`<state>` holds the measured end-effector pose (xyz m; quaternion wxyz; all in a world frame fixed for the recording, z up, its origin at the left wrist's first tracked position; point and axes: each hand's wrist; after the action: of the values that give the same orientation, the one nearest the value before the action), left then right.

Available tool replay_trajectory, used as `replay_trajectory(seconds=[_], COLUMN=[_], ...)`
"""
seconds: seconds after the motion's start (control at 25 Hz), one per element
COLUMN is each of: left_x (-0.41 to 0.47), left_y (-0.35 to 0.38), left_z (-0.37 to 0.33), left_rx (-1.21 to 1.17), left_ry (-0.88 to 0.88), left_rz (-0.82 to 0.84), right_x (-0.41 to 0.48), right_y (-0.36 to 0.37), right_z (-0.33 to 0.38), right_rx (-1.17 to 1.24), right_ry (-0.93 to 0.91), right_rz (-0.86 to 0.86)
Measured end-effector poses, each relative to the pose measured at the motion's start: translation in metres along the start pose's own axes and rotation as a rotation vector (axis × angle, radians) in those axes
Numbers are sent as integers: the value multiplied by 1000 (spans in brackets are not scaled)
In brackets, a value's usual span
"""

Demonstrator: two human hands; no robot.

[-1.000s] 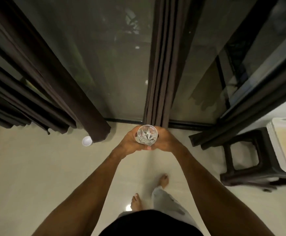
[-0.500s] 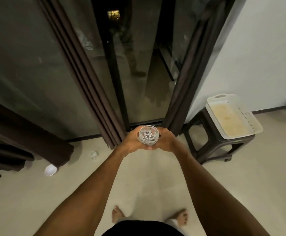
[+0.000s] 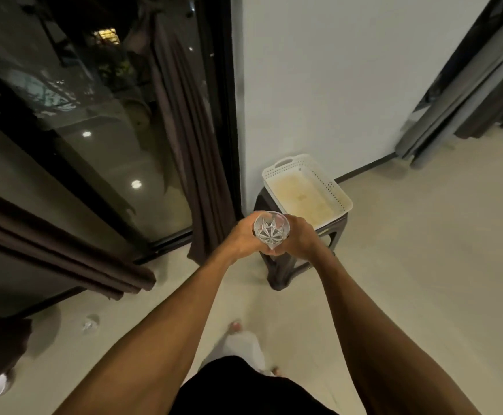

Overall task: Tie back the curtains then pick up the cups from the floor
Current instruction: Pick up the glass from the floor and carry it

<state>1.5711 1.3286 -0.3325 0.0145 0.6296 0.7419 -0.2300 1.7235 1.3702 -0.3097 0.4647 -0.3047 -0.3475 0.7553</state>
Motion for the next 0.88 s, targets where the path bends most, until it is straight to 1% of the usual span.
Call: replay_trajectory(seconds=[0.24, 0.36, 0.44, 0.6, 0.72, 0.88], left_x=[87, 135, 160, 199, 221, 246], left_y=[51, 63, 67, 68, 68, 76], left_z=[-32, -50, -58, -77, -85, -92], left_rx=[59, 45, 45, 60, 44, 25], left_ry=[7, -1, 7, 4, -45, -98], left_rz=[63, 103, 96, 67, 14, -71], right_x=[57, 95, 121, 174, 211, 263], right_y=[-43, -65, -74, -82, -83, -72], right_z=[-55, -74, -81, -91, -101, -137], right_rx=[77, 55, 59, -3, -31, 26], right_ry=[158, 181, 193, 139, 85, 29], right_rz=[-50, -29, -24, 29, 72, 151])
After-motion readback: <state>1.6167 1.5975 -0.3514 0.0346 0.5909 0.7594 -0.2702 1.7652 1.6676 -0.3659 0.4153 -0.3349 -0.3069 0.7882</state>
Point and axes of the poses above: each hand's wrist, its own x-axis towards the middle knuckle, its own y-axis out of the palm, z = x × y, and after that the axes turned 12 degrees about -z, right-handed
